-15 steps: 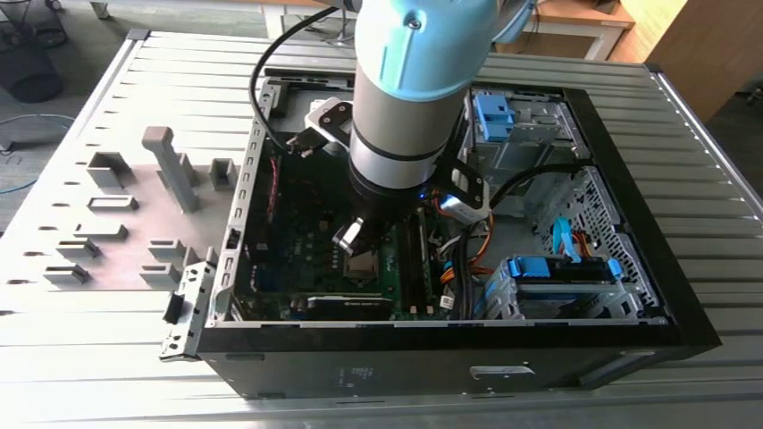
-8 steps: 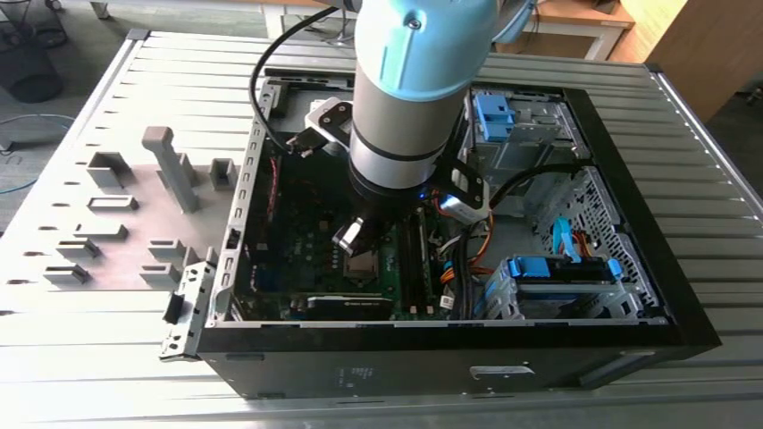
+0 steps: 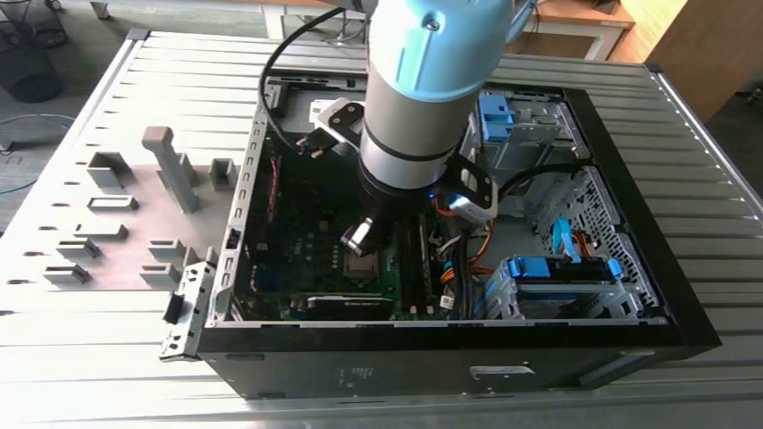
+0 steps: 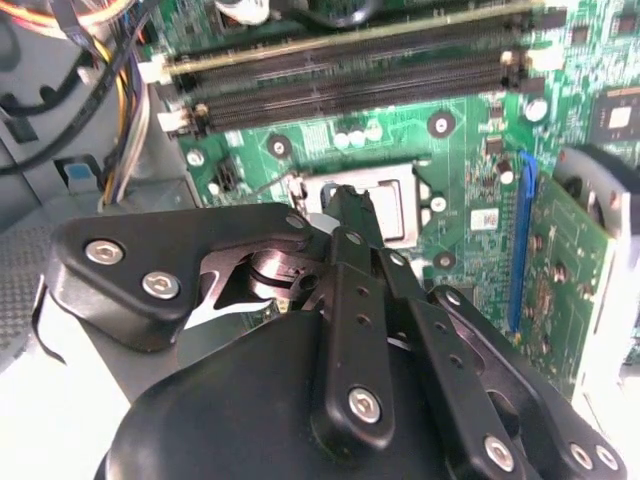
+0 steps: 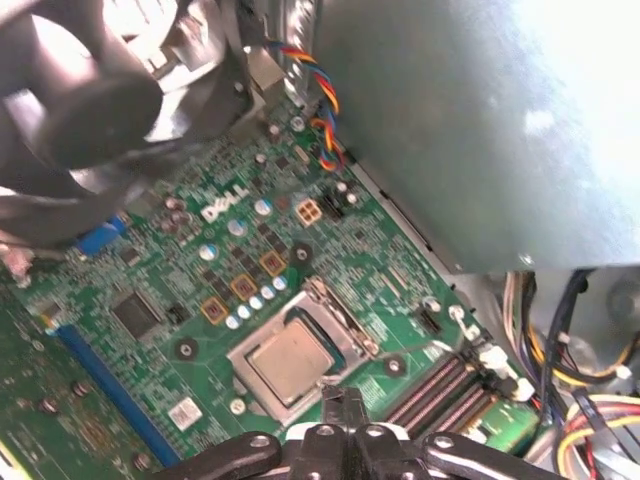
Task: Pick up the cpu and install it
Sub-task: 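Install the first cpu locking lever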
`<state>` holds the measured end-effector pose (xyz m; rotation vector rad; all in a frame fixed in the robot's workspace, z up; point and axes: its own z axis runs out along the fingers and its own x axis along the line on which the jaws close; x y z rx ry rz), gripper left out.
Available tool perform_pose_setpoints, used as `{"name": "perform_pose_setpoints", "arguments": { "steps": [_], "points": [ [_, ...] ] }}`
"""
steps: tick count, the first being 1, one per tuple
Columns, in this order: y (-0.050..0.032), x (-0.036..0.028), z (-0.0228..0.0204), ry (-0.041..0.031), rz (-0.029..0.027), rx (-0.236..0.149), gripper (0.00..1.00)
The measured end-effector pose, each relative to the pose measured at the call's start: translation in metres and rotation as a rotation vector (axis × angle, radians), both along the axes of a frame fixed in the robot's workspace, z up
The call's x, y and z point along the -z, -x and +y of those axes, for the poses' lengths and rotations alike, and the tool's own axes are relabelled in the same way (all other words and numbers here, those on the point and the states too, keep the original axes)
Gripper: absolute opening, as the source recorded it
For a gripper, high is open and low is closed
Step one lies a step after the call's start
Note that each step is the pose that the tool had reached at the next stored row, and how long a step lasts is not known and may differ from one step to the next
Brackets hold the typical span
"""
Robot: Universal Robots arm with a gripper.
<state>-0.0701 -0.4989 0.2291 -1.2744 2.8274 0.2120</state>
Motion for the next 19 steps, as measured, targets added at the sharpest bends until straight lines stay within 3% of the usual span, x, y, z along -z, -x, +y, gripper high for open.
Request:
{"name": "perform_pose_setpoints", "arguments": {
  "steps": [5,11,14,19],
  "points": [
    [-0.0116,0.0001,0.0,-0.0001,0.0,0.0,0.11],
    [-0.0142,-0.0011,0.0007,-0.0001,0.0,0.0,0.11],
    [-0.0144,-0.0062,0.0008,-0.0031,-0.0001,0.0,0.11],
    [-0.0145,-0.0201,0.0008,-0.0066,-0.0001,-0.001,0.11]
  ]
}}
